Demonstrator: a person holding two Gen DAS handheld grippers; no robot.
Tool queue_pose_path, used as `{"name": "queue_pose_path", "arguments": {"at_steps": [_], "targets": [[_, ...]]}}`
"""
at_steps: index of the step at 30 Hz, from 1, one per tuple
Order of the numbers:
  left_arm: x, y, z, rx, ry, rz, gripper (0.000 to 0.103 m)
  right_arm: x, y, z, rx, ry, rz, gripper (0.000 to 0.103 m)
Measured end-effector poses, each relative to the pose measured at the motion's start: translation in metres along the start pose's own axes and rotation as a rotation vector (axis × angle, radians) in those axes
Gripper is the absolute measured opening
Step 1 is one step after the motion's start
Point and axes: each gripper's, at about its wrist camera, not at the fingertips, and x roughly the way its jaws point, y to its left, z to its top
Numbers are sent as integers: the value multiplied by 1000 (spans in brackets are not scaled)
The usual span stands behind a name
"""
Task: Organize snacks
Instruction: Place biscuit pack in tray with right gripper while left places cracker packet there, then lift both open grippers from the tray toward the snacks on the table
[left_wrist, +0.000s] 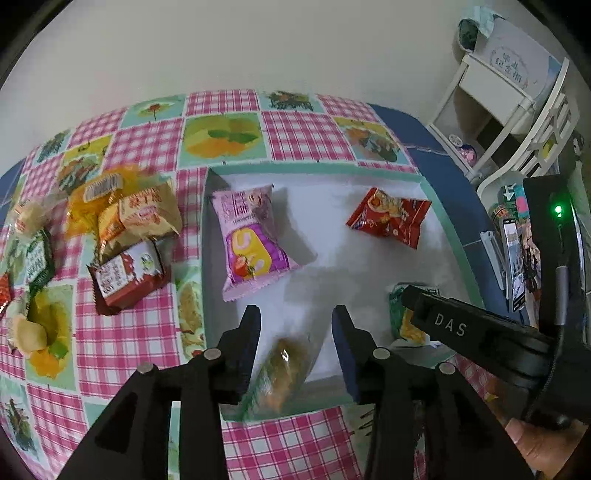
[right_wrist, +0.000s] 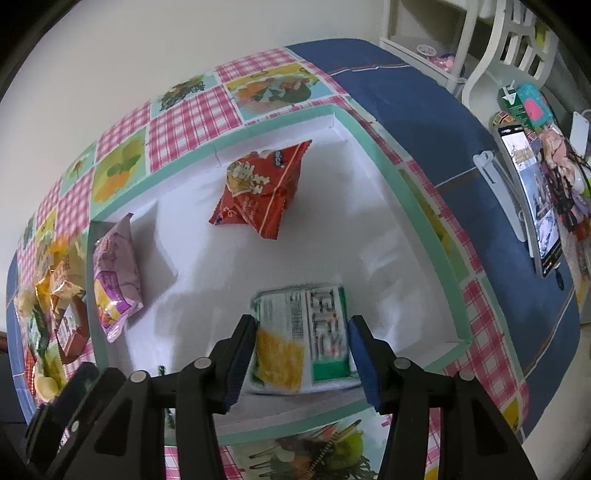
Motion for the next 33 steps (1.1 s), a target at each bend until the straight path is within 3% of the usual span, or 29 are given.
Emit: {"name": "queue_pose_path", "arguments": {"at_steps": [7, 10, 13, 17, 21, 23, 26, 33], "targets": [[-15, 22, 8, -70, -8, 48, 57, -7, 10, 4, -20, -15, 13, 60], [-15, 51, 8, -151, 16, 142, 62, -7, 25, 4, -60, -11, 6, 60], [-14, 77, 5, -196, 29, 237, 75, -10, 39, 1, -101, -16, 19, 64], [-15, 113, -1, -275, 32, 299, 91, -14, 62, -3, -158, -26, 49, 77], [-20, 140, -6, -315, 20, 356, 94, -14, 83, -9, -207, -20, 82, 89], [-21, 146, -7, -323, 13, 367, 95, -14, 92, -12, -222, -16, 93, 90], [-26, 156, -9, -340, -2, 368, 102, -17, 103, -14, -236, -22, 112, 103], [-35, 179, -12, -372, -33, 388, 102, -23, 135, -20, -281, -32, 157, 103]]}}
